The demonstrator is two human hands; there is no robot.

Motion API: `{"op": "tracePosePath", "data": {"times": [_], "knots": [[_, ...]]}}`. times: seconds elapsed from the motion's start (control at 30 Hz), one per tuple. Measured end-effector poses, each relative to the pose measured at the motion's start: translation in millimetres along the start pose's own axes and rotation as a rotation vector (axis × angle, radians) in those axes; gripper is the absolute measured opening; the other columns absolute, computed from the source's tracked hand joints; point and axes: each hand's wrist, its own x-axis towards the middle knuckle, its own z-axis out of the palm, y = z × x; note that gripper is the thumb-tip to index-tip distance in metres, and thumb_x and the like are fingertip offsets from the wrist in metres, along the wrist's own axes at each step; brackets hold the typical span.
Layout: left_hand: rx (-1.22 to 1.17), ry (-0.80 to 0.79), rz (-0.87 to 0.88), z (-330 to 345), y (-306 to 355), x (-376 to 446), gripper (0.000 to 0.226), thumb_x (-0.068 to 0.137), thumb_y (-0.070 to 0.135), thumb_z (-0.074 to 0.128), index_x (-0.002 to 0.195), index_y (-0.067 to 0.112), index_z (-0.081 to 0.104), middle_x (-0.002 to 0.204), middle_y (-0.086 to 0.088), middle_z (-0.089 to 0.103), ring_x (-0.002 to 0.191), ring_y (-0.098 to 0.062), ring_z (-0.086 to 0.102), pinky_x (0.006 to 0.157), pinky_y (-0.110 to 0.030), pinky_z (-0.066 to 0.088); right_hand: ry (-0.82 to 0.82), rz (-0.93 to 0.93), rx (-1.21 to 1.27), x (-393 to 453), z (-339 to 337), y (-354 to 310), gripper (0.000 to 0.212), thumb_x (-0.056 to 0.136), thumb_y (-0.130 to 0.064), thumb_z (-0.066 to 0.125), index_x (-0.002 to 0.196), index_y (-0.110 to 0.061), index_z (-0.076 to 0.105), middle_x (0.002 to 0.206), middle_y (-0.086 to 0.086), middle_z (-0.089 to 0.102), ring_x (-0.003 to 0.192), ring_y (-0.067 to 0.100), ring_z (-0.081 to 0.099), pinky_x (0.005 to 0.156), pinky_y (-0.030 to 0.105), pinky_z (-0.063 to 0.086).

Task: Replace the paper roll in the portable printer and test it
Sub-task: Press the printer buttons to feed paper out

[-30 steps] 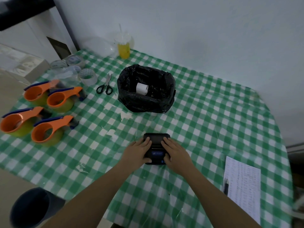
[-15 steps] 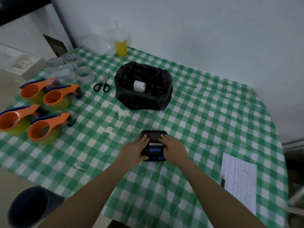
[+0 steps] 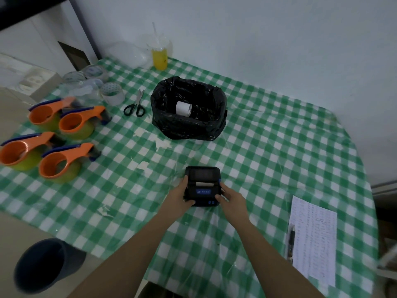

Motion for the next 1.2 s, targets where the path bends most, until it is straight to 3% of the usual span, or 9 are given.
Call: {"op": "tracePosePath", "data": {"times": [0.07,0.3,0.47,0.9,1.2], "knots": [[0.002,0.000,0.005,0.8,-0.8,0.7,0.085,0.084,-0.001,0.060,0.147,0.012,0.004,0.150,-0.010,0.034,0.130,-0.026,0.043,0.103,-0.034,0.043,0.004,0.000,0.005,0.3,0.0,1.1,0.048,0.087,-0.006,0.059,0.133,-0.017,0.048,0.131,0.010,0.059,0.121,0.021,0.055,0.106,0.040,0.043],[-0.051,-0.006,-0.007,0.3,-2.6,1.3,0.086,0.084,-0.005,0.058,0.147,0.014,0.003,0.149,-0.010,0.034,0.125,-0.017,0.043,0.096,-0.027,0.042,0.001,0.008,0.035,-0.7,0.8,-1.4,0.047,0.088,-0.004,0.057,0.133,-0.016,0.048,0.133,0.009,0.057,0.123,0.021,0.053,0.108,0.038,0.041],[0.011,0.000,0.003,0.7,-3.1,1.1,0.086,0.085,-0.002,0.058,0.146,0.015,0.000,0.144,-0.013,0.043,0.124,-0.028,0.049,0.097,-0.036,0.046,0.006,-0.003,0.025,-0.5,1.4,-1.2,0.047,0.088,-0.004,0.057,0.133,-0.016,0.048,0.134,0.010,0.057,0.124,0.022,0.052,0.108,0.039,0.041],[0.166,-0.046,-0.004,-1.8,-1.2,2.9,0.088,0.087,0.009,0.059,0.146,0.014,-0.005,0.146,-0.012,0.041,0.127,-0.027,0.047,0.103,-0.037,0.045,0.005,0.009,-0.017,1.8,4.0,1.8,0.048,0.089,-0.005,0.056,0.134,-0.016,0.046,0.135,0.009,0.056,0.124,0.022,0.052,0.108,0.041,0.042],[0.167,-0.034,-0.021,-1.3,2.1,0.5,0.087,0.086,0.008,0.059,0.147,0.014,-0.004,0.143,-0.012,0.045,0.124,-0.026,0.050,0.098,-0.032,0.044,0.015,0.013,-0.030,0.8,4.0,1.4,0.048,0.090,-0.007,0.056,0.134,-0.020,0.046,0.135,0.008,0.056,0.123,0.021,0.053,0.103,0.033,0.043]]}}
